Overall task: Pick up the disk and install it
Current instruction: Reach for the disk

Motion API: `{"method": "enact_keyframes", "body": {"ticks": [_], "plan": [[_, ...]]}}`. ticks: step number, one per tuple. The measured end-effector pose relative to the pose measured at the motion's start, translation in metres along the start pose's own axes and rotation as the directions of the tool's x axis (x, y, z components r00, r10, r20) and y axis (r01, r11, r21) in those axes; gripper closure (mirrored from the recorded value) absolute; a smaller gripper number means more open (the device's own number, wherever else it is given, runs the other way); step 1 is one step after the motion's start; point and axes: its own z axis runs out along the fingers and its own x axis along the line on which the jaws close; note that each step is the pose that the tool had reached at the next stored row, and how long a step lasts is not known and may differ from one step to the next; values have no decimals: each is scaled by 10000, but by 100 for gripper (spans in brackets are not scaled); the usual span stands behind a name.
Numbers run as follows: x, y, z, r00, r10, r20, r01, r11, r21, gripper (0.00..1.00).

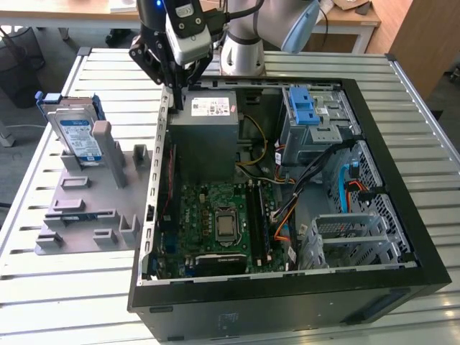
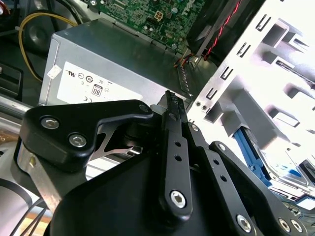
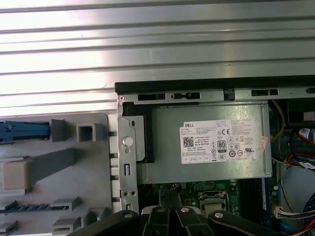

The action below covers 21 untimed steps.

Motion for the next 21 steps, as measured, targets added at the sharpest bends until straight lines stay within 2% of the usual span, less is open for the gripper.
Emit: {"method": "enact_keyframes", "body": {"ticks": [21], "plan": [[21,-3,36,10000,1,-2,-1,10000,-1,89]]}}
